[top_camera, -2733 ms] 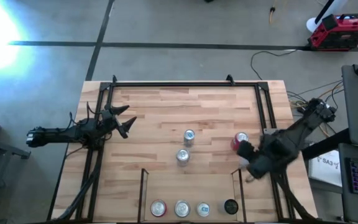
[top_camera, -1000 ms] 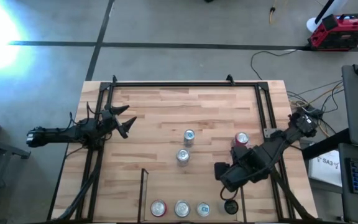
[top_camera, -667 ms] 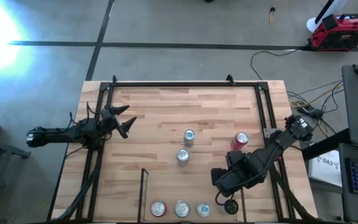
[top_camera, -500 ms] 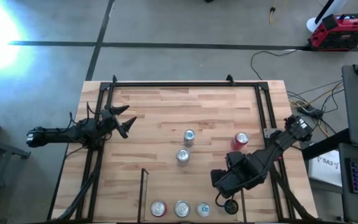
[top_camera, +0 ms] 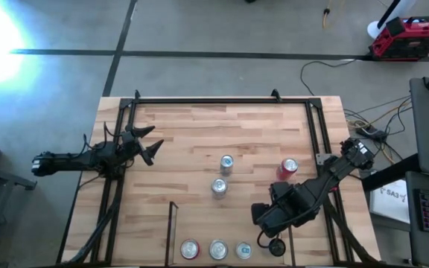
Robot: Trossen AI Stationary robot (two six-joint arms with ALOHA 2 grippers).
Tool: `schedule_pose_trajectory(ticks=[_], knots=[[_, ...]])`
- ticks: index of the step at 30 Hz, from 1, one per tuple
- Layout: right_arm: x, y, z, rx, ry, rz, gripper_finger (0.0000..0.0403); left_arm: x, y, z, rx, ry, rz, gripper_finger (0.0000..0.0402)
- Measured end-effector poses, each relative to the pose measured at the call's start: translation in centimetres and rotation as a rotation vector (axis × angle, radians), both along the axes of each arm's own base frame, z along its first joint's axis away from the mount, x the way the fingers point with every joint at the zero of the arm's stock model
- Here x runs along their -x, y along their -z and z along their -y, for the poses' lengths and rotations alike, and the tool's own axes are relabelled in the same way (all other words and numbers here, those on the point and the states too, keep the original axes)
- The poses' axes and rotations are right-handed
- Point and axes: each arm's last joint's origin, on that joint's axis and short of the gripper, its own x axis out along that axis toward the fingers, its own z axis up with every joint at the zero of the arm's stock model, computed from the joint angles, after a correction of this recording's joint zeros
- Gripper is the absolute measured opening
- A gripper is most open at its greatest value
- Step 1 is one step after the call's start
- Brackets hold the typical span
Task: Place canned beverage on shelf
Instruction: Put the white pink soda can on the shelf aligned with the other white pink soda can
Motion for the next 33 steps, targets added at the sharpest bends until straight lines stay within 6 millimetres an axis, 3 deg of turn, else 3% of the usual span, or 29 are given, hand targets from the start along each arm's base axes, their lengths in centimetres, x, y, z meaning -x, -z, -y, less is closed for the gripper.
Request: schedule_pose_trajectory(ticks=[11,33], knots=[[-0.7,1.0,-0.4,0.013,-0.009,-0.016,0.0258,0.0,0.0,0.0,0.000,0.000,0.000,0.0346],[-1.0,1.0,-0.3,0.026,0.022,0.009,0.0258,0.0,0.0,0.0,0.000,0.000,0.000,0.0346]])
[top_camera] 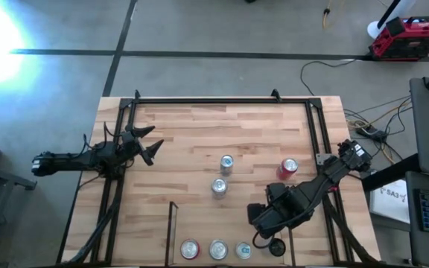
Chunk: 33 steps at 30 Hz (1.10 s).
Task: Place canned beverage on shelf
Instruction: Put the white pink soda can on the shelf aligned with the other white pink soda can
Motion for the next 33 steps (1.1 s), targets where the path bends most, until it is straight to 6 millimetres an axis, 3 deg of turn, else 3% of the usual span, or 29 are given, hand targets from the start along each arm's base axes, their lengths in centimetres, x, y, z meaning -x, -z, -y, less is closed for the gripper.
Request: schedule_pose_trajectory(ticks=[7,19,26,33], knots=[[0.0,0.0,-0.1,-0.011,0.000,-0.001,0.0265,0.0,0.0,0.0,0.000,0.000,0.000,0.0346],[0.1,-0.1,-0.1,-0.036,0.005,-0.012,0.0325,0.0,0.0,0.0,0.000,0.000,0.000,0.0346],[1.0,-1.3,0.4,-0.087,-0.003,-0.017,0.0361,0.0,0.0,0.0,0.000,0.000,0.000,0.0346],[3.1,-3.6,2.1,-0.059,0.048,0.005,0.0366,0.0,0.0,0.0,0.000,0.000,0.000,0.0346]])
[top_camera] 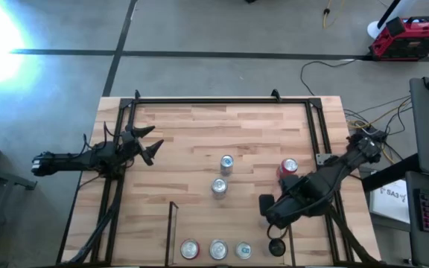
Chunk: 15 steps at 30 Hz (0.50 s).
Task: Place canned beverage on shelf
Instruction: Put the white pink soda can on the shelf aligned with the other white pink soda can, then put the blue soda can on the shelf aligned with the other blue soda can
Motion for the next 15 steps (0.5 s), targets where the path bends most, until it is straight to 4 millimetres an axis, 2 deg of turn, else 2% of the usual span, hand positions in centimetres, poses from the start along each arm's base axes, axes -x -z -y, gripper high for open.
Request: schedule_pose_trajectory(ticks=[8,12,15], knots=[[0.7,-1.8,2.3,0.093,0.065,0.134,0.0366,0.0,0.0,0.0,0.000,0.000,0.000,0.0346],[0.6,-1.7,4.9,0.155,0.126,0.156,0.0366,0.0,0.0,0.0,0.000,0.000,0.000,0.0346],[0.4,-0.8,7.5,0.169,0.190,0.109,0.0366,0.0,0.0,0.0,0.000,0.000,0.000,0.0346]])
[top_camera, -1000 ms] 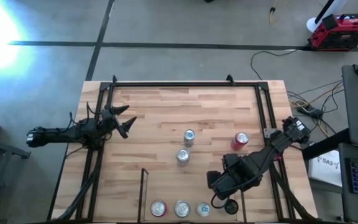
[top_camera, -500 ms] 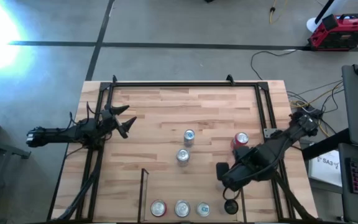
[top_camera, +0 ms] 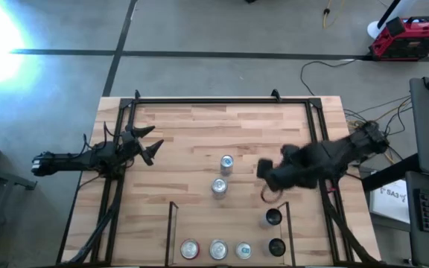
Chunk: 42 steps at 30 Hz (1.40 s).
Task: Place canned beverage on shelf
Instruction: Put the blue soda can on the shelf aligned with the other blue soda can
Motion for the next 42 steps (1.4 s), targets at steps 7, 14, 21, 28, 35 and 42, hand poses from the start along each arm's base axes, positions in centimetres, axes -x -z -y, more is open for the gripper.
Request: schedule_pose_trajectory(ticks=[7,14,21,28,35,42], knots=[[0.7,3.4,6.0,-0.076,0.195,-0.163,0.0366,0.0,0.0,0.0,0.000,0.000,0.000,0.0346],[1.8,6.4,9.3,-0.151,0.279,-0.289,0.0366,0.0,0.0,0.0,0.000,0.000,0.000,0.0346],[2.1,8.4,10.6,-0.151,0.299,-0.345,0.0366,0.0,0.0,0.0,0.000,0.000,0.000,0.0346],[1.1,9.4,12.0,-0.108,0.167,-0.229,0.0366,0.0,0.0,0.0,0.000,0.000,0.000,0.0346],[-1.8,10.5,13.0,-0.129,0.014,-0.115,0.0366,0.0,0.0,0.0,0.000,0.000,0.000,0.0346],[-6.2,10.4,13.5,-0.150,-0.095,-0.138,0.0366,0.0,0.0,0.0,0.000,0.000,0.000,0.0346]])
